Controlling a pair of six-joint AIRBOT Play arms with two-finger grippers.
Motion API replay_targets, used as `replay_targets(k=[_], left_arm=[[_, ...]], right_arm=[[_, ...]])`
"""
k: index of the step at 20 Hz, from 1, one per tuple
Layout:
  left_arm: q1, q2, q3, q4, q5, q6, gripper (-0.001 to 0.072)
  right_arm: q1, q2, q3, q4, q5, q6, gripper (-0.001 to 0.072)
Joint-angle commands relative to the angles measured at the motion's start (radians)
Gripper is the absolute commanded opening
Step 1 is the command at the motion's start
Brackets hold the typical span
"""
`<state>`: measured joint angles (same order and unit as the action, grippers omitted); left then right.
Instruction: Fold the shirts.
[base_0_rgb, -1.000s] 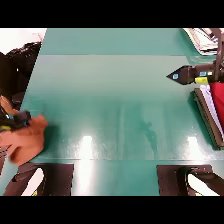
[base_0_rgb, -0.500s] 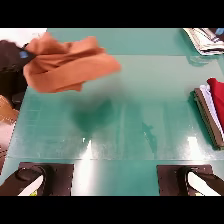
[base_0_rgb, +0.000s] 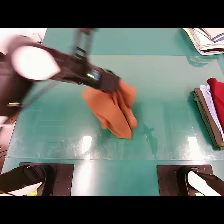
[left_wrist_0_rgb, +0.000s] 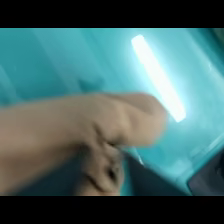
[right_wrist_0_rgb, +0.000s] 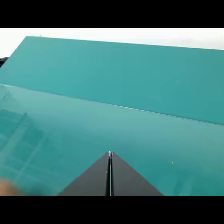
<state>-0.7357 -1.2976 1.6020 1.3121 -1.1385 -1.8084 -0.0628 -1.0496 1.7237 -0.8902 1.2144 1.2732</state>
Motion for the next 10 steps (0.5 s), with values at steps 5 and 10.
replay_targets(k=[5, 10], left_arm=[[0.014, -0.168, 0.003, 0.040, 0.002, 0.036, 0.0621], [0.299, -0.172, -0.044, 0.031, -0.058, 0.063, 0.0621]], right_arm=[[-0.002, 0.000, 0.003, -0.001, 0.020, 0.001, 0.0015], [-0.002, -0.001, 0.003, -0.001, 0.025, 0.001, 0.0015]])
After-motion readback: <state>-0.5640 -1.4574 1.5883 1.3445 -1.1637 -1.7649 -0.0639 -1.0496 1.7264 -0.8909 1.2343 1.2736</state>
